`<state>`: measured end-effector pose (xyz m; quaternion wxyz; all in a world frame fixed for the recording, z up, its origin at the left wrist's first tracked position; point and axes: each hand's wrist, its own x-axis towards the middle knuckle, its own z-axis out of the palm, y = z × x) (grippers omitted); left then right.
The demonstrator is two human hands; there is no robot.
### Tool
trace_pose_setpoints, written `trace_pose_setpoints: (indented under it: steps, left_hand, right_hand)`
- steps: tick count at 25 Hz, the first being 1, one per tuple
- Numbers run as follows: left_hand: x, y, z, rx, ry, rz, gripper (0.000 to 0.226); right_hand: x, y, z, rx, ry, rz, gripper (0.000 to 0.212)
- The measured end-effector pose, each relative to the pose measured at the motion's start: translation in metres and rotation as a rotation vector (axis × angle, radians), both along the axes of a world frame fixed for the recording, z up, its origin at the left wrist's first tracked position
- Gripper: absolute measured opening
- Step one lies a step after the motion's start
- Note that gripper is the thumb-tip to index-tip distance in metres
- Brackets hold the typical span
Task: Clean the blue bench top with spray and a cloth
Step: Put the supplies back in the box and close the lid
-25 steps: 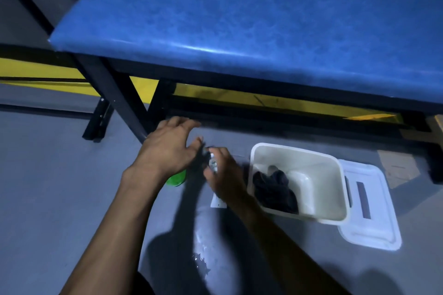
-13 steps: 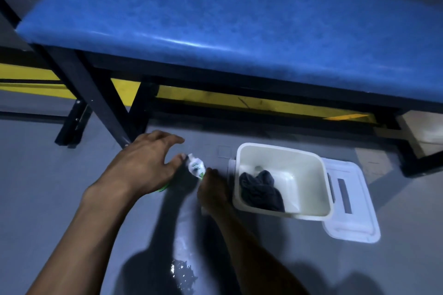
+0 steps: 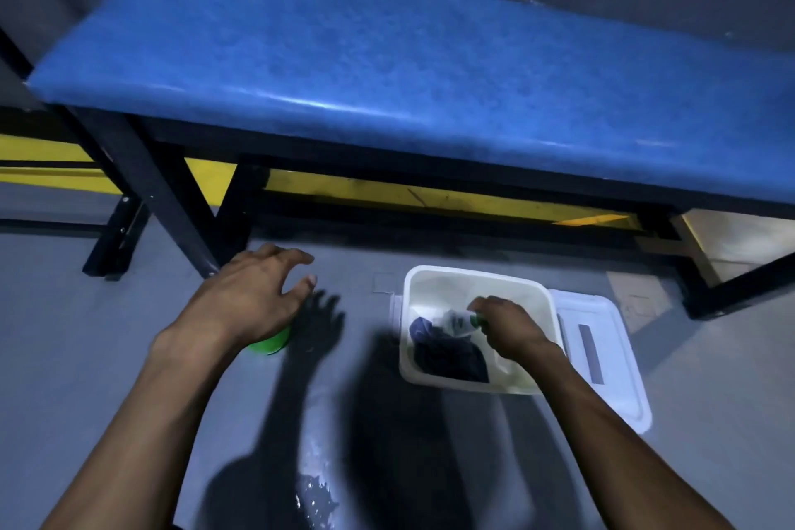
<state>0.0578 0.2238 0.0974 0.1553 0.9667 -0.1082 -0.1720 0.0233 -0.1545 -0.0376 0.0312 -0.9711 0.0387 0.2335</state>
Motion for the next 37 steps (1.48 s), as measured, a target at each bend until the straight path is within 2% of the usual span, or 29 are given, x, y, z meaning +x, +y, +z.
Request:
trace_pose_setpoints:
  steps: [1,2,3,5,6,7,8,10,11,12,15,16,17,21,23,27,30,34,35,37]
  left_hand:
    - [0.0,0.003,0.002,-0.007,-0.014,0.029,0.048]
    - [0.0,0.008,0.004,-0.014,-0.031,0.058,0.046]
    - [-0.001,0.014,0.006,-0.025,-0.046,0.081,0.045]
    - [-0.004,0.025,0.011,-0.048,-0.07,0.119,0.043]
    - [-0.007,0.03,0.013,-0.056,-0.083,0.135,0.042]
    - [-0.009,0.033,0.015,-0.059,-0.1,0.152,0.04]
    - [-0.011,0.037,0.019,-0.058,-0.117,0.172,0.039]
    - [-0.016,0.042,0.026,-0.069,-0.158,0.211,0.039]
    - [-0.02,0.045,0.029,-0.075,-0.168,0.219,0.039]
    - [-0.023,0.047,0.031,-0.078,-0.173,0.217,0.039]
    - [-0.03,0.054,0.031,-0.08,-0.189,0.201,0.039]
    - [-0.03,0.057,0.031,-0.082,-0.196,0.206,0.039]
    - [-0.027,0.057,0.03,-0.087,-0.203,0.212,0.039]
    - [-0.013,0.045,0.027,-0.153,-0.25,0.246,0.038]
    - [-0.005,0.033,0.023,-0.198,-0.239,0.239,0.038]
    - [0.001,-0.009,0.011,-0.169,-0.141,0.1,0.041]
    - [0.004,-0.046,0.003,-0.133,-0.093,0.002,0.042]
    - [0.006,-0.081,-0.009,-0.107,-0.05,-0.073,0.043]
    - [0.006,-0.09,-0.011,-0.099,-0.043,-0.092,0.044]
    - [0.006,-0.101,-0.015,-0.103,-0.052,-0.126,0.044]
  right_hand:
    - [0.0,0.002,-0.004,0.009,0.02,-0.001,0.047]
    - [0.003,0.01,-0.004,0.059,-0.061,-0.006,0.047]
    - [0.007,0.026,0.003,0.151,-0.228,0.006,0.042]
    - [0.014,0.084,0.026,0.479,-0.631,0.042,0.031]
    - [0.017,0.123,0.036,0.649,-0.685,0.04,0.034]
    - [0.021,0.163,0.045,0.766,-0.611,0.047,0.048]
    - [0.025,0.204,0.046,0.799,-0.467,0.067,0.071]
    - [0.029,0.274,0.025,0.763,-0.196,0.075,0.113]
    - [0.03,0.3,0.007,0.766,-0.139,0.048,0.118]
    - [0.03,0.318,-0.004,0.787,-0.125,0.028,0.112]
    - [0.03,0.337,-0.007,0.745,-0.235,0.029,0.047]
    - [0.031,0.336,-0.002,0.721,-0.255,0.034,0.034]
    - [0.032,0.329,0.007,0.712,-0.26,0.024,0.03]
    - [0.018,0.261,0.048,0.791,-0.47,-0.041,0.028]
    - [0.008,0.202,0.072,0.822,-0.554,-0.157,0.035]
    - [-0.006,0.065,0.099,0.925,-0.732,-0.461,0.023]
    - [-0.017,0.005,0.059,0.71,-0.718,-0.712,0.029]
    - [-0.025,-0.001,0.0,0.543,-0.392,-0.76,0.045]
    - [-0.027,-0.006,-0.005,0.488,-0.395,-0.742,0.047]
    - [-0.03,-0.028,0.0,0.367,-0.557,-0.734,0.045]
